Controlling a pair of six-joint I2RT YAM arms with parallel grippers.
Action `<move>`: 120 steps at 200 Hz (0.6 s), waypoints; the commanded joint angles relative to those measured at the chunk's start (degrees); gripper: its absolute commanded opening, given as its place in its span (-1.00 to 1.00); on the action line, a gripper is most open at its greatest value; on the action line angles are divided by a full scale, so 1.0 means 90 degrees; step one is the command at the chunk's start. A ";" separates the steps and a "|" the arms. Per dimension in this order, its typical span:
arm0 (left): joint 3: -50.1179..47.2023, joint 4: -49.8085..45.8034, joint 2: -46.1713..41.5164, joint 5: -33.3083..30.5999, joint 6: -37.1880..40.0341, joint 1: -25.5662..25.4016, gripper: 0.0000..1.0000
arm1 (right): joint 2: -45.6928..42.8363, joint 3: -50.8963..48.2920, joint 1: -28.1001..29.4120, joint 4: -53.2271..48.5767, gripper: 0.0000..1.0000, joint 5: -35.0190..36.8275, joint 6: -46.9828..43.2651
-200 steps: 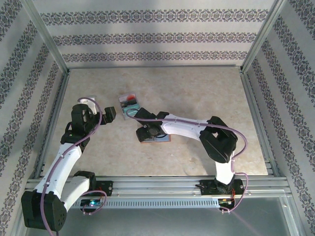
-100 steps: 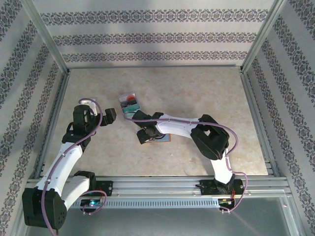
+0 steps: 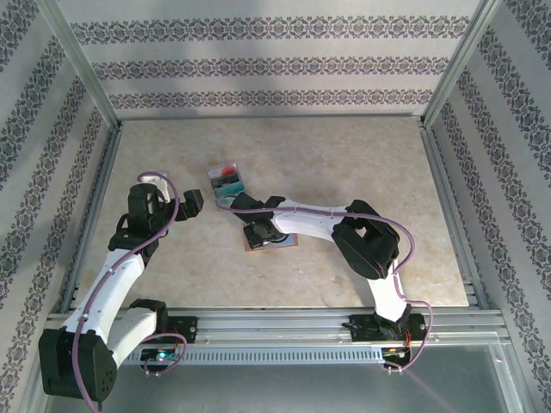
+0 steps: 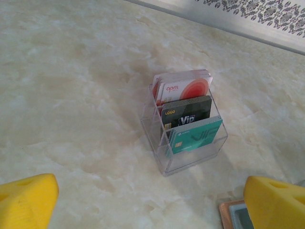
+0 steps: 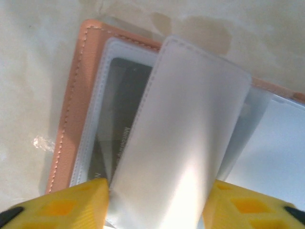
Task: Take the credit cards out of the card holder
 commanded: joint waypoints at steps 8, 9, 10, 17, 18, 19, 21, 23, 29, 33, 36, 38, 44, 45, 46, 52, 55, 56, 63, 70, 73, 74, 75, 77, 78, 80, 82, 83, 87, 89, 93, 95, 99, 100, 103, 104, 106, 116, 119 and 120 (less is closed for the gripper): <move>0.0099 -0.0273 -0.0086 -0.0012 -0.0055 0.0060 0.99 | 0.0081 0.0039 0.0019 -0.0360 -0.08 0.0406 -0.0015; 0.0097 -0.0276 -0.0082 -0.0012 -0.0053 0.0060 0.99 | 0.0070 0.0039 0.0020 -0.0363 -0.08 0.0420 -0.0014; 0.0106 -0.0282 -0.0089 -0.0012 -0.0047 0.0065 0.99 | 0.0070 0.0039 0.0016 -0.0370 -0.08 0.0426 -0.0009; 0.0127 -0.0320 -0.0105 -0.0012 -0.0041 0.0060 0.99 | 0.0036 0.0039 0.0014 -0.0411 -0.08 0.0542 -0.0001; 0.0135 -0.0324 -0.0111 -0.0007 -0.0036 0.0060 0.99 | 0.0033 0.0039 0.0012 -0.0418 -0.08 0.0556 -0.0002; 0.0140 -0.0326 -0.0113 -0.0010 -0.0029 0.0060 0.99 | 0.0032 0.0039 0.0012 -0.0427 -0.07 0.0573 -0.0003; 0.0148 -0.0335 -0.0120 -0.0012 -0.0031 0.0060 0.99 | 0.0023 0.0039 0.0009 -0.0438 -0.07 0.0605 0.0007; 0.0155 -0.0344 -0.0122 -0.0012 -0.0026 0.0060 0.99 | 0.0017 0.0039 0.0011 -0.0448 -0.05 0.0635 0.0007; 0.0176 -0.0376 -0.0140 -0.0005 -0.0014 0.0060 0.99 | -0.0018 0.0031 0.0012 -0.0489 0.00 0.0729 0.0027; 0.0199 -0.0393 -0.0150 -0.0009 -0.0007 0.0060 0.99 | -0.0034 0.0029 0.0006 -0.0516 0.05 0.0791 0.0031; 0.0210 -0.0406 -0.0162 -0.0018 -0.0003 0.0060 0.99 | -0.0050 0.0029 0.0010 -0.0529 0.07 0.0837 0.0040; 0.0212 -0.0418 -0.0172 -0.0016 0.0005 0.0060 0.99 | -0.0055 0.0029 0.0006 -0.0551 0.09 0.0864 0.0044; 0.0239 -0.0435 -0.0190 -0.0031 0.0017 0.0060 0.99 | -0.0086 0.0015 0.0011 -0.0587 0.11 0.0943 0.0054; 0.0245 -0.0440 -0.0192 -0.0031 0.0017 0.0060 0.99 | -0.0086 0.0017 0.0011 -0.0594 0.11 0.0961 0.0060; 0.0248 -0.0442 -0.0198 -0.0032 0.0017 0.0060 0.99 | -0.0086 0.0018 0.0011 -0.0598 0.12 0.0971 0.0058; 0.0267 -0.0470 -0.0213 -0.0041 0.0027 0.0060 0.99 | -0.0120 -0.0006 0.0006 -0.0627 0.13 0.1054 0.0067; 0.0273 -0.0487 -0.0228 -0.0048 0.0027 0.0060 0.99 | -0.0131 -0.0014 -0.0001 -0.0643 0.14 0.1082 0.0065; 0.0277 -0.0490 -0.0231 -0.0049 0.0032 0.0060 0.99 | -0.0138 -0.0017 -0.0004 -0.0647 0.14 0.1099 0.0070; 0.0298 -0.0521 -0.0257 -0.0074 0.0042 0.0060 0.99 | -0.0178 -0.0041 -0.0011 -0.0674 0.15 0.1170 0.0084; 0.0318 -0.0556 -0.0270 -0.0095 0.0054 0.0060 0.99 | -0.0226 -0.0081 -0.0025 -0.0689 0.15 0.1229 0.0099; 0.0324 -0.0566 -0.0286 -0.0102 0.0056 0.0060 0.99 | -0.0253 -0.0100 -0.0025 -0.0689 0.15 0.1244 0.0097; 0.0327 -0.0569 -0.0289 -0.0101 0.0061 0.0060 0.99 | -0.0263 -0.0104 -0.0031 -0.0684 0.16 0.1249 0.0096; 0.0328 -0.0575 -0.0290 -0.0106 0.0064 0.0060 0.99 | -0.0272 -0.0110 -0.0035 -0.0686 0.15 0.1256 0.0095; 0.0329 -0.0580 -0.0292 -0.0116 0.0066 0.0060 0.99 | -0.0285 -0.0128 -0.0037 -0.0681 0.15 0.1266 0.0107; 0.0329 -0.0581 -0.0297 -0.0123 0.0066 0.0060 0.99 | -0.0293 -0.0137 -0.0042 -0.0680 0.15 0.1270 0.0106; 0.0334 -0.0589 -0.0300 -0.0128 0.0066 0.0060 0.99 | -0.0307 -0.0144 -0.0046 -0.0679 0.16 0.1277 0.0109; 0.0338 -0.0596 -0.0306 -0.0129 0.0071 0.0060 0.99 | -0.0325 -0.0160 -0.0054 -0.0679 0.15 0.1289 0.0113; 0.0338 -0.0598 -0.0309 -0.0134 0.0074 0.0060 0.99 | -0.0338 -0.0168 -0.0056 -0.0679 0.15 0.1291 0.0113; 0.0339 -0.0610 -0.0321 -0.0148 0.0076 0.0060 0.99 | -0.0375 -0.0197 -0.0069 -0.0679 0.15 0.1311 0.0121; 0.0339 -0.0618 -0.0326 -0.0156 0.0076 0.0060 0.99 | -0.0388 -0.0210 -0.0075 -0.0682 0.15 0.1319 0.0123; 0.0339 -0.0628 -0.0336 -0.0167 0.0076 0.0060 0.99 | -0.0413 -0.0239 -0.0093 -0.0672 0.15 0.1317 0.0124; 0.0339 -0.0630 -0.0340 -0.0176 0.0076 0.0060 0.99 | -0.0430 -0.0255 -0.0105 -0.0670 0.15 0.1323 0.0124; 0.0339 -0.0640 -0.0346 -0.0178 0.0081 0.0060 0.99 | -0.0463 -0.0286 -0.0122 -0.0669 0.15 0.1340 0.0124; 0.0339 -0.0640 -0.0348 -0.0173 0.0083 0.0060 0.99 | -0.0475 -0.0294 -0.0124 -0.0669 0.15 0.1340 0.0124; 0.0344 -0.0640 -0.0350 -0.0184 0.0085 0.0060 0.99 | -0.0493 -0.0315 -0.0135 -0.0669 0.14 0.1344 0.0135; 0.0346 -0.0640 -0.0350 -0.0186 0.0091 0.0060 0.99 | -0.0493 -0.0315 -0.0135 -0.0669 0.14 0.1344 0.0135; 0.0348 -0.0645 -0.0351 -0.0188 0.0087 0.0060 0.99 | -0.0508 -0.0335 -0.0148 -0.0669 0.14 0.1349 0.0144; 0.0354 -0.0655 -0.0358 -0.0188 0.0081 0.0060 0.99 | -0.0585 -0.0420 -0.0191 -0.0655 0.13 0.1382 0.0162; 0.0358 -0.0659 -0.0367 -0.0180 0.0085 0.0060 0.99 | -0.0607 -0.0448 -0.0207 -0.0651 0.12 0.1389 0.0171; 0.0358 -0.0660 -0.0369 -0.0174 0.0085 0.0060 0.99 | -0.0615 -0.0458 -0.0215 -0.0650 0.11 0.1390 0.0177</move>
